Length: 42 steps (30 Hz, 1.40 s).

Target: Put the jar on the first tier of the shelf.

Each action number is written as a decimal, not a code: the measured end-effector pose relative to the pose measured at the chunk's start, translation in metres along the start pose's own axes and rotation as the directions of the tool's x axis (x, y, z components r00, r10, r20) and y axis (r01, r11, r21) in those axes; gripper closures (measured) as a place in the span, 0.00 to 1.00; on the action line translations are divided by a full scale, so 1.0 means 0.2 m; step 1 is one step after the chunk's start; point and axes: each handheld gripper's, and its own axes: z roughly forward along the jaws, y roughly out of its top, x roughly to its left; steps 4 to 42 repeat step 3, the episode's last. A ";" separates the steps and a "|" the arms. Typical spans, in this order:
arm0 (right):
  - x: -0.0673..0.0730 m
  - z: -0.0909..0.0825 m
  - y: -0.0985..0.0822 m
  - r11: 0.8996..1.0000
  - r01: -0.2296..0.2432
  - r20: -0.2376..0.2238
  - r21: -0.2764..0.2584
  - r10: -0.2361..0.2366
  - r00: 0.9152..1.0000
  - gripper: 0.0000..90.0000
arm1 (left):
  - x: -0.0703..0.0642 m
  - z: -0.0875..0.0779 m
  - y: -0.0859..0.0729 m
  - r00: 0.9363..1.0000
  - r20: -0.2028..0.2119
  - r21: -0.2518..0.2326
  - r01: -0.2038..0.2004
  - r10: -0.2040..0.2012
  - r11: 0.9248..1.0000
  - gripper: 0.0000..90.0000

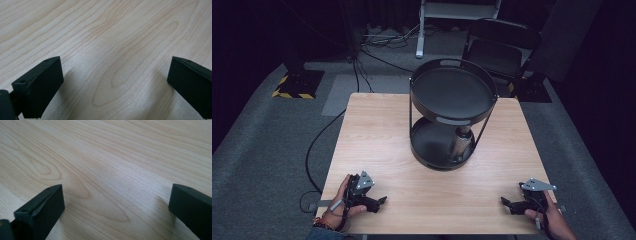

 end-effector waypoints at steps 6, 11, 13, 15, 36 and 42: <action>0.00 0.00 0.00 1.000 0.002 -0.002 0.000 -0.002 1.000 0.00 | 0.00 0.00 0.00 1.000 0.000 0.000 0.000 0.000 1.000 0.00; 0.00 0.00 0.00 1.000 0.002 -0.002 0.000 -0.002 1.000 0.00 | 0.00 0.00 0.00 1.000 0.000 0.000 0.000 0.000 1.000 0.00; 0.00 0.00 0.00 1.000 0.002 -0.002 0.000 -0.002 1.000 0.00 | 0.00 0.00 0.00 1.000 0.000 0.000 0.000 0.000 1.000 0.00; 0.00 0.00 0.00 1.000 0.002 -0.002 0.000 -0.002 1.000 0.00 | 0.00 0.00 0.00 1.000 0.000 0.000 0.000 0.000 1.000 0.00; 0.00 0.00 0.00 1.000 0.002 -0.002 0.000 -0.002 1.000 0.00 | 0.00 0.00 0.00 1.000 0.000 0.000 0.000 0.000 1.000 0.00; 0.00 0.00 0.00 1.000 0.002 -0.002 0.000 -0.002 1.000 0.00 | 0.00 0.00 0.00 1.000 0.000 0.000 0.000 0.000 1.000 0.00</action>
